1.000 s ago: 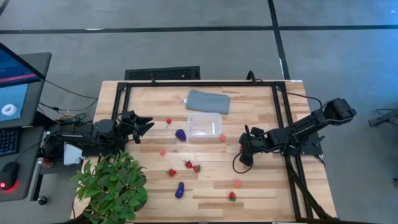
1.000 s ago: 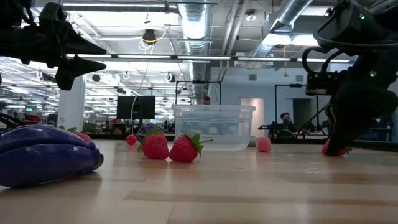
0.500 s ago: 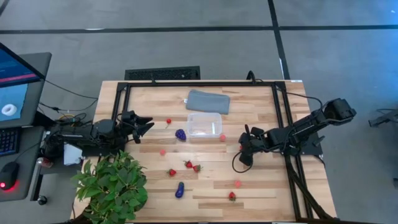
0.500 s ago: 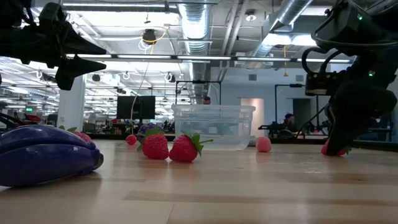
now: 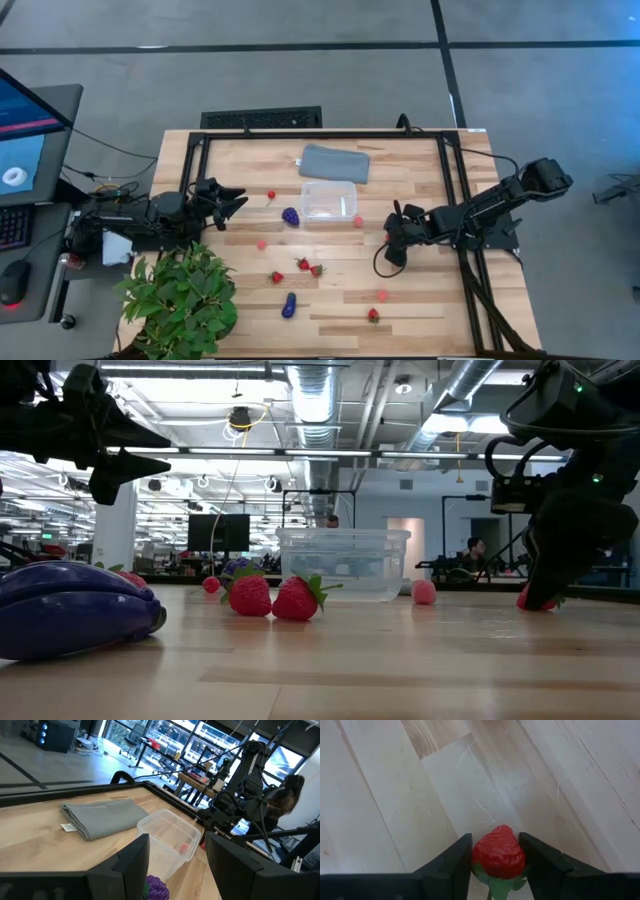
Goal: Pick and placing Produce into tupperware
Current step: Put the red strawberry into the transparent bin
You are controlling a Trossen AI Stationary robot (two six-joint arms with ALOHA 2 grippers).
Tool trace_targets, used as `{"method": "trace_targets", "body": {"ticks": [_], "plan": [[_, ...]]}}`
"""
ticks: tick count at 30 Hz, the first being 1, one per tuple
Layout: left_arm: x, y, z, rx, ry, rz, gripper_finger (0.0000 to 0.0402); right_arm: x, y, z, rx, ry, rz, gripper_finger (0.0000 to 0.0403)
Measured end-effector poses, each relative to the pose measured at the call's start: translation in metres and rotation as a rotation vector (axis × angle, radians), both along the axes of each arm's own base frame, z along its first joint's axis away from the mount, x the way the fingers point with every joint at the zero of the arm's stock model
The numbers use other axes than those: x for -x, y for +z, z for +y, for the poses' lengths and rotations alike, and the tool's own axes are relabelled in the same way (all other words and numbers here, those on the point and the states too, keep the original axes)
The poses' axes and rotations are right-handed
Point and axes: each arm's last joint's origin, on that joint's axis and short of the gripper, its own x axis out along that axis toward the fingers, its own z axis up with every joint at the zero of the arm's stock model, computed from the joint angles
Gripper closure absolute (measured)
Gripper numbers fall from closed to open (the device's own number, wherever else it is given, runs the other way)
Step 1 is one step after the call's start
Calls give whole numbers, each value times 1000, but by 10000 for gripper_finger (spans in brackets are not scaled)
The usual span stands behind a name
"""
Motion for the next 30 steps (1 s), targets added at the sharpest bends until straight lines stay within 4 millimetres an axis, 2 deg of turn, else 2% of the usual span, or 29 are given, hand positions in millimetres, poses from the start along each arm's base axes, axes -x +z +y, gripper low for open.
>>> {"method": "trace_targets", "body": {"ticks": [5,12,21,30], "plan": [[0,0,0,0,0,-2,219,0,0,0,-1,-2,-1,233],[0,0,0,0,0,-4,219,-1,1,0,-6,-5,-4,214],[0,0,0,0,0,-5,219,-2,1,0,-7,-5,-7,223],[0,0,0,2,0,-6,219,-2,2,1,-11,-5,-11,205]]}}
